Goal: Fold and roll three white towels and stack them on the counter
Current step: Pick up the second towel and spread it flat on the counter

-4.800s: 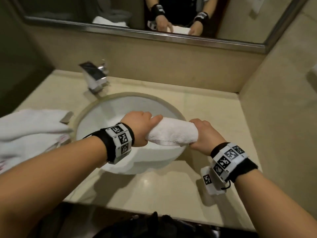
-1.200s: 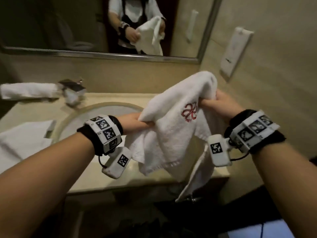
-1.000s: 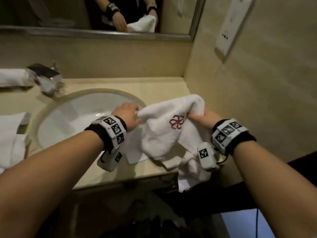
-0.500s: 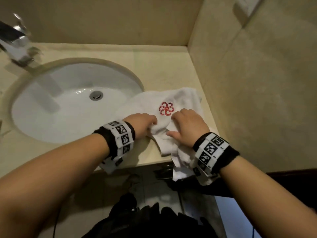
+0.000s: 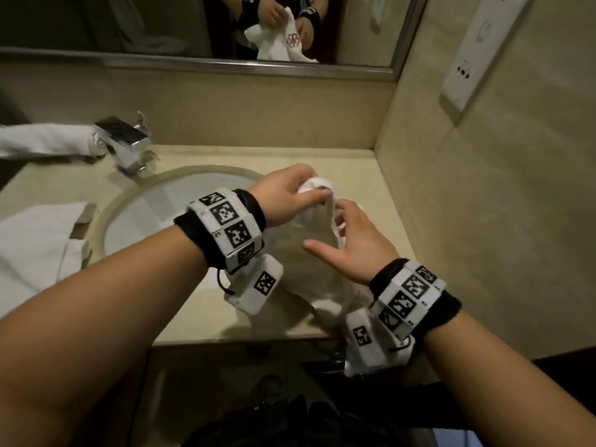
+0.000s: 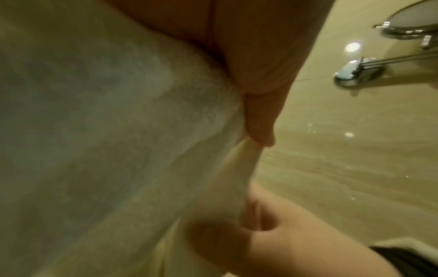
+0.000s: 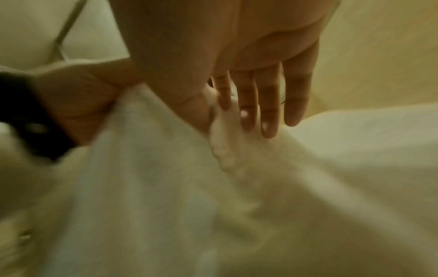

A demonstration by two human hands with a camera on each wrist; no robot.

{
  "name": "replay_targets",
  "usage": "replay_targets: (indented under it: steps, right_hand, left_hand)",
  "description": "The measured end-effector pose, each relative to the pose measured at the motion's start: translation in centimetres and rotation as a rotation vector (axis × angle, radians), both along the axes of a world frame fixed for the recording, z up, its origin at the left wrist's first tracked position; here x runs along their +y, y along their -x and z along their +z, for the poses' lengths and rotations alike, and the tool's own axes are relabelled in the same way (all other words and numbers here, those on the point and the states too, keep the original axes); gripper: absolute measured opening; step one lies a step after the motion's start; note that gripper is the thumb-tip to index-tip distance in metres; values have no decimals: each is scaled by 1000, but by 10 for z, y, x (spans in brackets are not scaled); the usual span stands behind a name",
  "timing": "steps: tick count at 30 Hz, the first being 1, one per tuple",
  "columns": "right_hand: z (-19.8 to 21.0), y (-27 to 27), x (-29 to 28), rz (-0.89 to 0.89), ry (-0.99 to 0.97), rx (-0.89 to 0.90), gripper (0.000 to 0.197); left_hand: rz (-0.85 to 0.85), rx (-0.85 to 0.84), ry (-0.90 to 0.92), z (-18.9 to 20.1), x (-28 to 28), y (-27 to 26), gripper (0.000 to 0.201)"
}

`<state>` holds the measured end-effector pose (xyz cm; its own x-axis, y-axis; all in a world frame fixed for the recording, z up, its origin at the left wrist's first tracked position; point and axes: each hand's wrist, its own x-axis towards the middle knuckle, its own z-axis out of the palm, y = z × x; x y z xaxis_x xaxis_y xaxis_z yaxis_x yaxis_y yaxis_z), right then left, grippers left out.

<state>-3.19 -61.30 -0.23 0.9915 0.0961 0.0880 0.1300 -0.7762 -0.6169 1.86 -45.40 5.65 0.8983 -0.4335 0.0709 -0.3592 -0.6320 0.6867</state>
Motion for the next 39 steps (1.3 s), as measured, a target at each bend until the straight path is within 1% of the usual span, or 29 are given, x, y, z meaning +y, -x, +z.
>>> replay_targets:
  steps: [1, 2, 4, 5, 8, 9, 11, 13, 14, 15, 17, 18, 19, 20, 21, 22, 23, 24, 25, 26, 27, 29, 30, 31, 33, 37, 39]
  right_hand:
    - [4, -1, 6, 0, 5, -13, 70]
    - [8, -5, 8, -28, 34, -4, 57]
    - [13, -15, -5, -114, 185, 42, 30]
    - [14, -18, -18, -153, 280, 76, 24]
    - [7, -20, -57, -244, 492, 197, 22]
    - [3, -19, -65, -248, 562, 241, 23]
    - [-7, -22, -74, -218, 658, 336, 24]
    - [-8, -29, -81, -212, 685, 366, 26]
    - [-2, -34, -85, -242, 667, 345, 28]
    - [8, -40, -89, -286, 618, 303, 29]
    - [36, -54, -97, -385, 476, 156, 27]
    - [51, -61, -99, -434, 401, 73, 26]
    - [64, -66, -101, -480, 324, -4, 26]
    - [74, -71, -102, -528, 237, -66, 28]
    - [83, -77, -102, -573, 145, -115, 30]
    - [89, -82, -102, -609, 63, -161, 33]
    - [95, -91, -101, -637, 5, -211, 36]
    - [100, -97, -101, -658, -26, -261, 38]
    - [104, -105, -101, -670, -45, -314, 39]
    - [110, -118, -99, -676, -65, -365, 40]
    - [114, -129, -98, -673, -73, -411, 40]
    - [118, -160, -92, -653, -50, -478, 40]
    - [117, -176, -90, -633, -25, -489, 41]
    - [113, -197, -87, -613, -8, -485, 41]
    - [97, -232, -86, -589, 59, -431, 40]
    - [34, -292, -96, -592, 210, -211, 32]
    - [-1, -319, -104, -589, 246, -105, 27]
  left_hand:
    - [-28, -30, -4, 6, -4, 2, 17]
    - [-54, -66, -12, 11, -6, 3, 19]
    - [-85, -147, -88, 20, -3, 4, 23]
    - [-79, -164, -148, 22, 2, 2, 26]
    - [-8, -136, -318, 19, 22, -1, 34]
    - [7, -132, -345, 17, 26, -1, 35]
    - [10, -143, -338, 15, 28, -3, 36]
    - [18, -161, -341, 14, 30, -9, 36]
    - [31, -171, -388, 11, 33, -15, 36]
    - [50, -182, -479, 7, 38, -20, 35]
    - [95, -166, -674, -3, 54, -31, 28]
    - [131, -141, -700, -8, 65, -36, 25]
    - [181, -110, -667, -13, 76, -41, 25]
    - [243, -72, -586, -16, 89, -46, 24]
    - [316, -48, -453, -18, 101, -54, 21]
    - [400, -17, -278, -20, 112, -63, 18]
    - [475, 12, -61, -19, 120, -75, 16]
    - [533, 63, 185, -14, 124, -82, 19]
    - [576, 111, 415, -7, 125, -91, 28]
    - [604, 137, 581, 2, 127, -106, 37]
    - [610, 143, 687, 10, 127, -117, 40]
    - [581, 167, 817, 23, 127, -146, 31]
    - [568, 200, 851, 23, 128, -160, 24]
    - [569, 234, 843, 20, 128, -179, 19]
    - [609, 294, 743, -2, 127, -214, 20]
    - [684, 403, 591, -71, 119, -280, 26]
    - [705, 470, 542, -109, 117, -313, 25]
